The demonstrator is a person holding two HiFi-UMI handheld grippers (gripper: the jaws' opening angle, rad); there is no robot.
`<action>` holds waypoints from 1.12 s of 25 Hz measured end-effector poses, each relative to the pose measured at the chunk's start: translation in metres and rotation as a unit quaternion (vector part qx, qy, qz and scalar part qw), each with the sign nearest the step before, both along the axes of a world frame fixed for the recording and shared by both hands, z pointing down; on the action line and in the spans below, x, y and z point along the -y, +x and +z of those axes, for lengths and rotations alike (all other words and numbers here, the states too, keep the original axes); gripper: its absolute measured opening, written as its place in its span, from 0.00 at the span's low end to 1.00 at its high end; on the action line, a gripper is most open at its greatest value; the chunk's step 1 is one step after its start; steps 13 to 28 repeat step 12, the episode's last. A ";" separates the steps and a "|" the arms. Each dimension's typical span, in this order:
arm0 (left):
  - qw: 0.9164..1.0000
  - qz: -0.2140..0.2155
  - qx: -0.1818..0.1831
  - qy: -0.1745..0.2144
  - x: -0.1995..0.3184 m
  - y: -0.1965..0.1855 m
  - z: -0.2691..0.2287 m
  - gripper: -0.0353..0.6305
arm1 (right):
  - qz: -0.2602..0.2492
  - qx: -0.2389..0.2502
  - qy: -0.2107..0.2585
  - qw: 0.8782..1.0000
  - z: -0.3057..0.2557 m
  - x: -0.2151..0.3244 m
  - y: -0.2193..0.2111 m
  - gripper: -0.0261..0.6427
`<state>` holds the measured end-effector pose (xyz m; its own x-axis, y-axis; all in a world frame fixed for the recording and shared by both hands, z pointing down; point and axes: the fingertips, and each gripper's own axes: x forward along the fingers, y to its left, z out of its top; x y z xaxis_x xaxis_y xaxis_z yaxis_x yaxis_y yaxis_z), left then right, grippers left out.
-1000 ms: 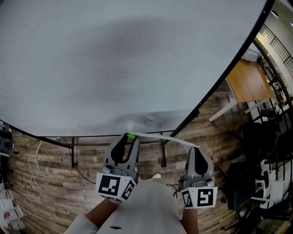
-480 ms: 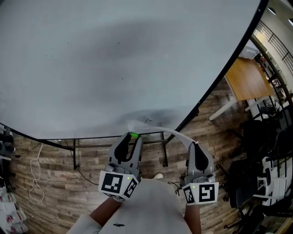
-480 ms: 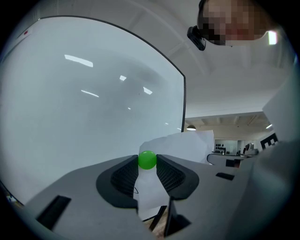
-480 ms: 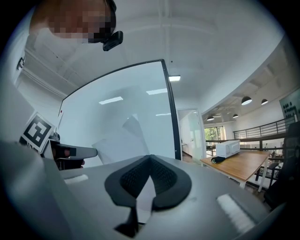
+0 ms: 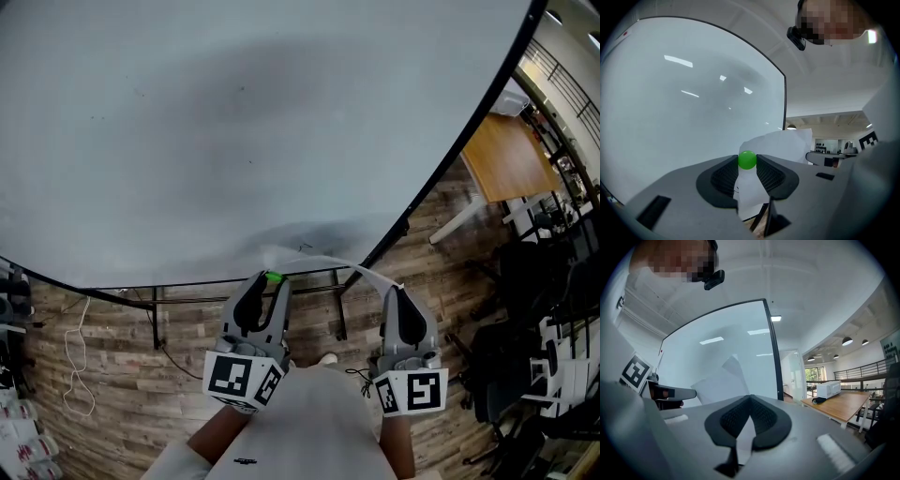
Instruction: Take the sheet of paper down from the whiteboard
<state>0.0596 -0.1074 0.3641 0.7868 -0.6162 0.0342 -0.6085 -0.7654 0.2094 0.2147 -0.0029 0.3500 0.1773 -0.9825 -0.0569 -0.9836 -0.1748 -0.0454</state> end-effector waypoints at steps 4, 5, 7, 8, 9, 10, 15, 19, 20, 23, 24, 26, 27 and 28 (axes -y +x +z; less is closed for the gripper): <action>1.000 0.000 0.003 -0.001 0.002 -0.001 0.002 0.24 | -0.001 0.002 0.000 1.000 0.002 0.003 0.000 0.06; 1.000 0.000 0.003 0.000 0.002 -0.001 0.003 0.24 | -0.001 0.002 0.000 1.000 0.002 0.004 -0.001 0.05; 1.000 0.000 0.003 0.000 0.002 -0.003 0.004 0.24 | 0.000 0.001 0.000 1.000 0.002 0.004 -0.002 0.05; 1.000 0.000 0.003 0.000 0.002 -0.003 0.004 0.24 | 0.000 0.001 0.000 1.000 0.002 0.003 -0.002 0.06; 1.000 0.000 0.003 -0.001 0.002 -0.003 0.004 0.24 | 0.000 0.001 0.000 1.000 0.002 0.003 -0.002 0.05; 1.000 0.001 0.003 -0.002 0.001 -0.003 0.004 0.24 | 0.000 0.002 0.000 1.000 0.002 0.003 -0.002 0.06; 1.000 0.002 0.003 -0.004 0.001 -0.003 0.005 0.24 | 0.001 0.003 -0.001 1.000 0.002 0.002 -0.002 0.05; 1.000 0.002 0.003 -0.004 0.001 -0.003 0.005 0.24 | 0.001 0.003 -0.001 1.000 0.002 0.002 -0.002 0.05; 1.000 0.002 0.003 -0.004 0.001 -0.003 0.005 0.24 | 0.001 0.003 -0.001 1.000 0.002 0.002 -0.002 0.05; 1.000 0.002 0.003 -0.004 0.001 -0.003 0.005 0.24 | 0.001 0.003 -0.001 1.000 0.002 0.002 -0.002 0.05; 1.000 0.002 0.003 -0.004 0.001 -0.003 0.005 0.24 | 0.001 0.003 -0.001 1.000 0.002 0.002 -0.002 0.05; 1.000 0.002 0.003 -0.004 0.001 -0.003 0.005 0.24 | 0.001 0.003 -0.001 1.000 0.002 0.002 -0.002 0.05; 1.000 0.002 0.003 -0.004 0.001 -0.003 0.005 0.24 | 0.001 0.003 -0.001 1.000 0.002 0.002 -0.002 0.05; 1.000 0.002 0.003 -0.004 0.001 -0.003 0.005 0.24 | 0.001 0.003 -0.001 1.000 0.002 0.002 -0.002 0.05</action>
